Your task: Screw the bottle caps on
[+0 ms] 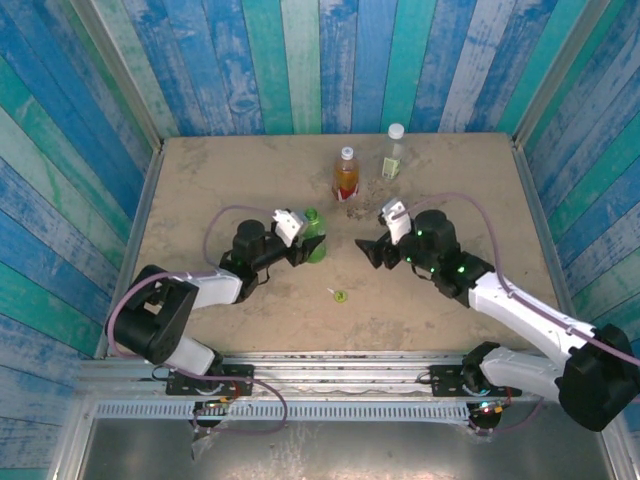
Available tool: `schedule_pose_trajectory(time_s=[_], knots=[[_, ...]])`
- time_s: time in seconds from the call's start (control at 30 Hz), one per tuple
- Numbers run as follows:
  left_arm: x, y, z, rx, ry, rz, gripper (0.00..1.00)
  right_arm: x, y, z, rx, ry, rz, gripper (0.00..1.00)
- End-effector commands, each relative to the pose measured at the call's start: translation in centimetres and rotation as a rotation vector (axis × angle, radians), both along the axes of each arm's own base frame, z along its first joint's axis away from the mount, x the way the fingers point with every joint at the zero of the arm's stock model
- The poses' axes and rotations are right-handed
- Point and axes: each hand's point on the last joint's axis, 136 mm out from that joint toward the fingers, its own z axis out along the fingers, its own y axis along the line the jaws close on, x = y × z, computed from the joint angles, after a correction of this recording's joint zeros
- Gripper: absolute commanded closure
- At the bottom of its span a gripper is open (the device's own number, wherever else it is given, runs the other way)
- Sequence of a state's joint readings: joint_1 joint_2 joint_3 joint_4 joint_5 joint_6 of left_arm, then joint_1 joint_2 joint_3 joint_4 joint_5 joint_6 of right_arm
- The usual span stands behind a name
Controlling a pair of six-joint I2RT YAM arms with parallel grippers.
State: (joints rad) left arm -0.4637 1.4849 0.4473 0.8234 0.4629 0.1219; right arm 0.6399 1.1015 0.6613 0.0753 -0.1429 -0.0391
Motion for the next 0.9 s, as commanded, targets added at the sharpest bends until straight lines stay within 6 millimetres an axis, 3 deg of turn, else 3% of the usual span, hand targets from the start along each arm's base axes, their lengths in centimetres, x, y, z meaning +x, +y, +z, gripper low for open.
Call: schedule_pose_trajectory(time_s=[0.0, 0.23, 0.37, 0.87], knots=[[-3.4, -2.2, 2.5, -0.044, -0.085, -0.201, 0.39, -1.7, 0.0, -2.2, -0.080, 0.035, -0.015, 0.15], [-5.1, -3.7, 2.8, -0.063, -0.081, -0.331, 0.39, -5.5, 1.2, -5.3, -0.120, 0.089, 0.024, 0.15], [-4.5, -3.9, 2.3, -0.049, -0.064, -0.321, 0.39, -6.7, 1.2, -7.1, -0.181, 0.103, 0.027, 0.15], [-1.7, -4.5, -0.9, 0.027, 0.036, -0.262, 0.38, -7.5, 2.5, -10.6, -0.230, 0.157, 0.047, 0.14]])
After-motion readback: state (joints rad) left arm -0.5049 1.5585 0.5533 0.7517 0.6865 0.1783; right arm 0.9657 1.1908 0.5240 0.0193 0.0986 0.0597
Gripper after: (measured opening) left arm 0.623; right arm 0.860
